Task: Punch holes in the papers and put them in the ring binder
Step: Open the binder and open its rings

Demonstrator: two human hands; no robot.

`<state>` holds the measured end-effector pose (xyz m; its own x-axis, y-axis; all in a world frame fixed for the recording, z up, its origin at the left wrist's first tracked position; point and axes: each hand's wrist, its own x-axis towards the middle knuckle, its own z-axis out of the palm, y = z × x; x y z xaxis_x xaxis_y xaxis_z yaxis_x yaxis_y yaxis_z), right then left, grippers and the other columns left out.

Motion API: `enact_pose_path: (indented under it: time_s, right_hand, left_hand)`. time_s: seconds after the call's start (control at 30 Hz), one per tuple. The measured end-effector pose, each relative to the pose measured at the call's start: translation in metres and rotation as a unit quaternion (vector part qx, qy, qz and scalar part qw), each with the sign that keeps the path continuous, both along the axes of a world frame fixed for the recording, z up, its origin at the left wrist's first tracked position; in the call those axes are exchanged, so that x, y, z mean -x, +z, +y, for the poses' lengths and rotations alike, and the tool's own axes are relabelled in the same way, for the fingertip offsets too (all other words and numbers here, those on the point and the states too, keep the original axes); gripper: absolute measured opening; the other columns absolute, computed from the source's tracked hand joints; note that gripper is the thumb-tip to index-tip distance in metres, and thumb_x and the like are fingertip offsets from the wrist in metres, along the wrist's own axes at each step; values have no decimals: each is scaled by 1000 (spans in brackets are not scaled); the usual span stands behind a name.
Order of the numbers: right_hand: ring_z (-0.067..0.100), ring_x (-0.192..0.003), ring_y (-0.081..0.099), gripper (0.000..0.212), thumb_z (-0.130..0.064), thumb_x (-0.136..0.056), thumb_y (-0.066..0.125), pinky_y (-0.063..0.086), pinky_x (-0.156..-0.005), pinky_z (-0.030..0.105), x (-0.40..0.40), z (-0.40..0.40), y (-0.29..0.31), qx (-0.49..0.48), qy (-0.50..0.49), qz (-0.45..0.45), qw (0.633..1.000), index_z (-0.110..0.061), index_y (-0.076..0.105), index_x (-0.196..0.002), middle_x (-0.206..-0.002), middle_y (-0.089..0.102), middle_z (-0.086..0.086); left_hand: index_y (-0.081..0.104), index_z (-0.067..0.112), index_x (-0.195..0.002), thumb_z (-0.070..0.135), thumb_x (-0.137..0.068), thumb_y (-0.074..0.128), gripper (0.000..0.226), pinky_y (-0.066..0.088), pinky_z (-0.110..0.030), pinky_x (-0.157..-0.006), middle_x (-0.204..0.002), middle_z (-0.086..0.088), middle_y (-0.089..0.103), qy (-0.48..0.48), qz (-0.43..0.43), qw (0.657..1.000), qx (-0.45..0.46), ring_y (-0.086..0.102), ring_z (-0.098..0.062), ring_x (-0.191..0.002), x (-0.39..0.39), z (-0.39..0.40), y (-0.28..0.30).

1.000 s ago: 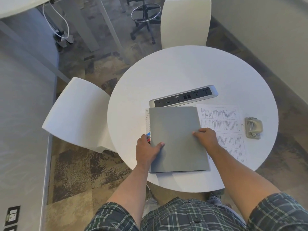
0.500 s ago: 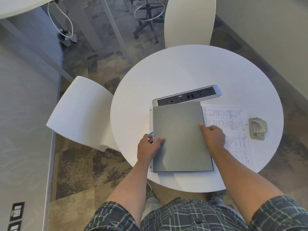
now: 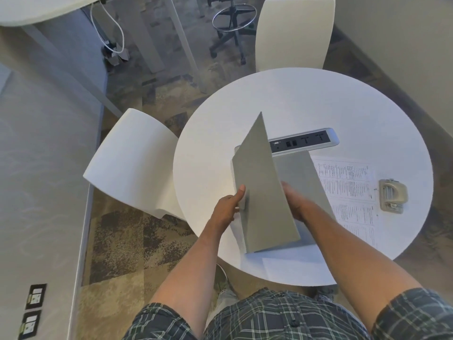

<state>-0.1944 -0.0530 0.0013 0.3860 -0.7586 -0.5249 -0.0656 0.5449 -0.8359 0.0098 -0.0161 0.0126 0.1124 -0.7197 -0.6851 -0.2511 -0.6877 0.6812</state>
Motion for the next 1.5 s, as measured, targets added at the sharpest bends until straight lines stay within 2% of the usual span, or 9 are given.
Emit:
enact_pose_path:
  time_s: [0.1,0.37,0.5,0.6,0.7,0.83,1.0,1.3,1.5]
  right_hand:
    - [25,-142,43,91,-72,-75,71,31,-114,58,-22,8,-14,-22,89,16,996,-36,40,-153,-155,47,-1]
    - [27,-135,49,125,-86,-51,79,56,-87,36,-55,15,-18,5,101,165,981,-35,30,-154,-155,40,-1]
    - [31,-151,28,139,-94,-43,74,52,-80,30,-62,15,-25,23,117,213,970,-38,20,-158,-166,24,1]
    - [28,-157,15,147,-94,-45,72,44,-108,44,-63,14,-24,26,137,250,958,-35,8,-163,-171,13,0]
    - [32,-155,23,141,-89,-55,71,29,-121,51,-58,12,-25,40,195,317,927,-34,2,-164,-172,13,2]
    - [36,-126,60,120,-75,-76,69,49,-106,48,-35,16,-31,133,273,418,856,-40,-7,-162,-154,51,10]
    - [32,-107,68,111,-62,-84,66,53,-96,43,-20,18,-40,169,279,446,833,-41,-12,-160,-127,69,12]
    - [29,-90,67,92,-51,-96,55,50,-93,41,-19,23,-46,218,298,485,793,-37,-8,-162,-109,72,11]
    - [29,-135,55,65,-36,-104,45,43,-105,44,-19,33,-46,275,340,500,748,-27,16,-161,-166,32,4]
  left_hand:
    - [65,16,-129,96,-75,38,100,52,-42,-95,-124,-9,69,-31,50,997,-49,66,-28,-114,-5,-5,17]
    - [66,31,-135,103,-57,40,109,50,-41,-98,-126,-2,71,69,96,989,94,67,-26,-116,-30,-33,80]
    - [42,26,-152,67,-64,76,103,53,-46,-100,-135,-4,63,34,-21,988,147,65,-24,-117,-53,-47,111]
    - [52,18,-141,30,-84,72,61,54,-38,-87,-126,-6,66,-10,-175,969,174,66,-23,-104,-74,-54,115]
    - [56,14,-131,23,-87,61,46,50,-40,-86,-123,-10,63,-40,-342,922,175,62,-32,-108,-95,-54,102]
    - [28,9,-157,20,-91,67,78,42,-53,-99,-145,-21,43,-82,-545,824,130,52,-45,-123,-107,-46,63]
    - [27,11,-161,11,-92,58,76,14,-61,-122,-167,-31,10,-172,-630,747,122,11,-51,-154,-101,-17,-6]
    - [22,26,-159,-1,-97,44,72,16,-66,-122,-169,-18,4,-344,-493,795,84,4,-43,-157,-40,13,-55]
    - [6,39,-163,5,-96,56,90,-4,-76,-116,-172,-9,-11,-417,-427,800,67,-14,-37,-158,-4,8,-60]
